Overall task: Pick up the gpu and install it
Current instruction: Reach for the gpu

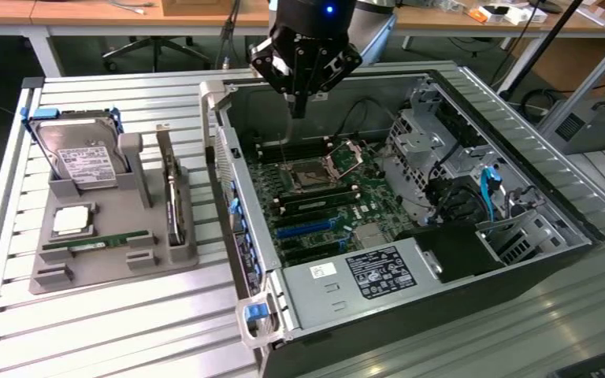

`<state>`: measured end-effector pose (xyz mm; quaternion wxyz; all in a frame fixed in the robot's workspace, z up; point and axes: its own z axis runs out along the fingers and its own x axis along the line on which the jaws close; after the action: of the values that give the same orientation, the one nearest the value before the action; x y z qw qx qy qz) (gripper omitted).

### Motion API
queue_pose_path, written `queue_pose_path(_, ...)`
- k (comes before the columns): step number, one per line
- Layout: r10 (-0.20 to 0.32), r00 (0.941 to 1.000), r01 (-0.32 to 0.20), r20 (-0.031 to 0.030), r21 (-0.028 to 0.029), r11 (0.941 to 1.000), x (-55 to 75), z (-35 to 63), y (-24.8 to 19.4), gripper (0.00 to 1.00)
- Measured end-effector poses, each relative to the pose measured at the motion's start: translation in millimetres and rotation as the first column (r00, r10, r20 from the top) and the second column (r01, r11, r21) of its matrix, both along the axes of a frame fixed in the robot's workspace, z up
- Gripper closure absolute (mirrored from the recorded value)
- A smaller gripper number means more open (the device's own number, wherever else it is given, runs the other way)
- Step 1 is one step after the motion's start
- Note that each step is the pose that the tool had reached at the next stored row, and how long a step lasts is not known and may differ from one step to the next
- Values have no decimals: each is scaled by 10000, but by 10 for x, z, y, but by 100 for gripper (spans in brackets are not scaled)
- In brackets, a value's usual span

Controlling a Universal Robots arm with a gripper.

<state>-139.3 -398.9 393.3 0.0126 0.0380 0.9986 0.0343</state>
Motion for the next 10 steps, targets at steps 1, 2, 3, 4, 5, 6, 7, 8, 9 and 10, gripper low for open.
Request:
queue_pose_path(1, 0, 10000, 0, 0, 0, 10000, -4, 0, 0, 89)
queue_pose_path(2, -1, 10000, 1, 0, 0, 10000, -8, 0, 0, 89)
queue_pose_path(3, 0, 10000, 0, 0, 0, 10000, -14, 0, 0, 89)
queue_pose_path(4, 0, 10000, 0, 0, 1, 10000, -20, 0, 0, 89)
queue_pose_path(5, 0, 10000, 0, 0, 0, 10000, -28, 0, 0, 89)
queue_pose_path(6, 0, 10000, 0, 0, 0, 10000, -36, 0, 0, 89)
queue_pose_path(7, 0, 10000, 0, -1, -1, 10000, -42, 0, 0, 89)
queue_pose_path(8, 1, 10000, -1, 0, 0, 10000, -49, 0, 0, 89)
queue_pose_path(9, 0, 10000, 0, 0, 0, 10000, -54, 0, 0, 89)
queue_pose_path(10, 0, 10000, 0, 0, 0, 10000, -57, 0, 0, 89)
